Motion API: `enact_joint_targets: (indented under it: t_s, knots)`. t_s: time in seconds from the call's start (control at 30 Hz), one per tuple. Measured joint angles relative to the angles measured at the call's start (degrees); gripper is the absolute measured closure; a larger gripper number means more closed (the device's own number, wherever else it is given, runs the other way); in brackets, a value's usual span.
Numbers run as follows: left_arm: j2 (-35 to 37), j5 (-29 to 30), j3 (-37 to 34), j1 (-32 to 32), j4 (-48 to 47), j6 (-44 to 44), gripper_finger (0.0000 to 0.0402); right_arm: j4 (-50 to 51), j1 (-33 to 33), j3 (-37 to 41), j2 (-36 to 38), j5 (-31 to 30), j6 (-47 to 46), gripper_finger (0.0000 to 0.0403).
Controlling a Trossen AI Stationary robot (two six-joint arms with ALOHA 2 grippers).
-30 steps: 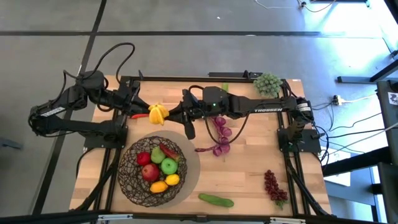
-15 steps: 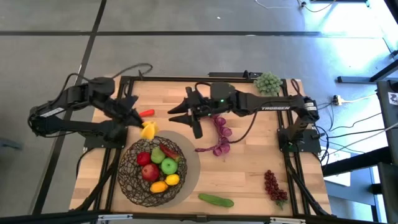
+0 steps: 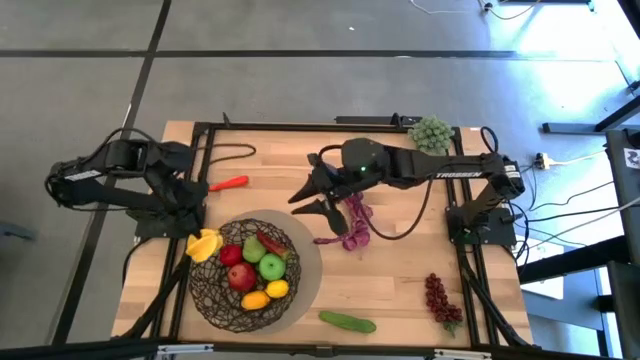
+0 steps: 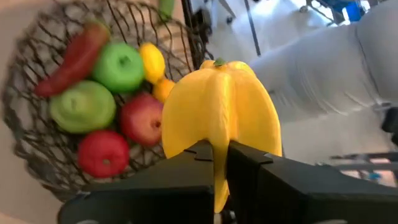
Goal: Build produce basket
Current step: Put the yellow starfruit into the black wire basket
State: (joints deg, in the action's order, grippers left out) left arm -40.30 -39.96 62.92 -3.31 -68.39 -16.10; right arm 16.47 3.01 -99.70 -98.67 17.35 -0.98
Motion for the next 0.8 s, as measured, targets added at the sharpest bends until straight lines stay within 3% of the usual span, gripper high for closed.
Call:
enact_joint_targets:
  t_s: [0.37,0.8]
  knots:
    - [-7.6,8.9,0.0,16.2,0.9,-7.7,0.0401,24.5,0.3,-7.6,0.2,-9.4,-3.0,0.0289]
    - [-22.8,15.5,0.0,33.0,9.2,-8.9,0.0401,33.3,2.5,-13.2,0.3,-13.4,-3.3,0.0289]
